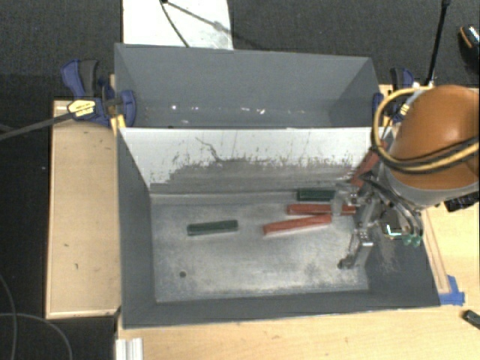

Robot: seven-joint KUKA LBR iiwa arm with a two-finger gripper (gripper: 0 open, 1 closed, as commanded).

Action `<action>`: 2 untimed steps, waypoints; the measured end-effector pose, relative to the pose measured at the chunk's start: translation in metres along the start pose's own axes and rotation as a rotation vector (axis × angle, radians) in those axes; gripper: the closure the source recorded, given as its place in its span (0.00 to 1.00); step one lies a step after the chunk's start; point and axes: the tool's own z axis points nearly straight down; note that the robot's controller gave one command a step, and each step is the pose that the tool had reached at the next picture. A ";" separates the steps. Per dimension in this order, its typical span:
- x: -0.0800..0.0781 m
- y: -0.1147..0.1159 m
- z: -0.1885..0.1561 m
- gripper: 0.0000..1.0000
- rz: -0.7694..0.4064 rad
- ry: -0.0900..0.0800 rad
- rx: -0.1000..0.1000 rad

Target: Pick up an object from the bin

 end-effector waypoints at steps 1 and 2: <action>-0.049 0.046 0.078 0.00 -0.092 -0.002 -0.002; -0.103 0.024 0.152 0.00 -0.170 -0.007 0.001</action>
Offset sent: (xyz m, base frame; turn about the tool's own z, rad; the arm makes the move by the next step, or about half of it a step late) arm 0.0488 0.0426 -0.0740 -0.0856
